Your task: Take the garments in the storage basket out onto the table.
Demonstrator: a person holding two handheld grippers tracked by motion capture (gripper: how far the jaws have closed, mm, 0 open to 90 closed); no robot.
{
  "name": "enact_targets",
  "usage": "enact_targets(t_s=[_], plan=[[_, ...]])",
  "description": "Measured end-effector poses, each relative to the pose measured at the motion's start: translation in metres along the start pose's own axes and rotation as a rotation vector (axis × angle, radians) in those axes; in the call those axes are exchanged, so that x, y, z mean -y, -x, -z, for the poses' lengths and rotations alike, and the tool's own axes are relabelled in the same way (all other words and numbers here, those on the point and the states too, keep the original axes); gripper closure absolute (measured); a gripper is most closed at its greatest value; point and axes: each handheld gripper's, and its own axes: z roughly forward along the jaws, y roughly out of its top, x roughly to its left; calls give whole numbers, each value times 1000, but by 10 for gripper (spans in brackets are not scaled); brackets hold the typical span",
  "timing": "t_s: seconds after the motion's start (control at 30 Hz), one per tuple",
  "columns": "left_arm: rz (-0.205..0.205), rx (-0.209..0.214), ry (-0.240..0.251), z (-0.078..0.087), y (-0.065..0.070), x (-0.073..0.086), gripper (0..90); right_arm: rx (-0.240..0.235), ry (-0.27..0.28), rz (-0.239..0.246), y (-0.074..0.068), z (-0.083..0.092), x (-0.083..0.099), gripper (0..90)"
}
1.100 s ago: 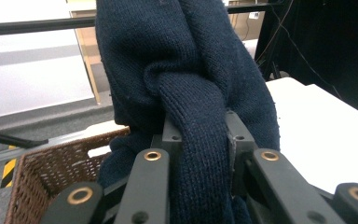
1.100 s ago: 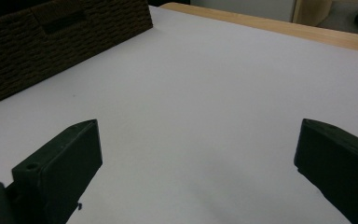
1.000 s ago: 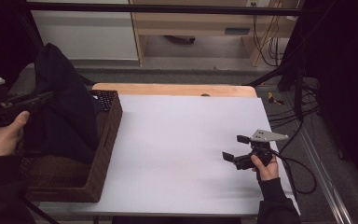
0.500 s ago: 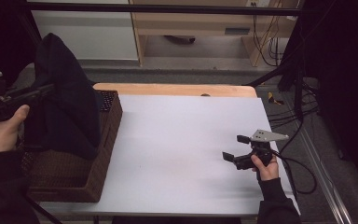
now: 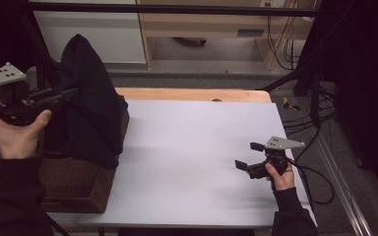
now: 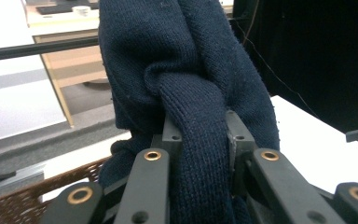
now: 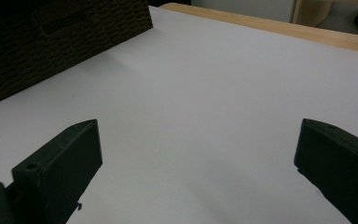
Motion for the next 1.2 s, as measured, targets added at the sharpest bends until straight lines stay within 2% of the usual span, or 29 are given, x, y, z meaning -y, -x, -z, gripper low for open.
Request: enact_targets(t_s=[0.17,0.23,0.63,0.9,1.2], plan=[[-32,18,-9,-10,15,-3,740,2,4,0,0,1,0,10],[-30,47,-7,-17,24,-5,740,2,4,0,0,1,0,10],[-52,117,-20,-47,52,-8,740,2,2,0,0,1,0,10],[-68,151,-45,-72,69,-5,739,4,3,2,0,2,0,10],[-73,192,-77,-104,87,8,738,7,4,0,1,3,0,10]])
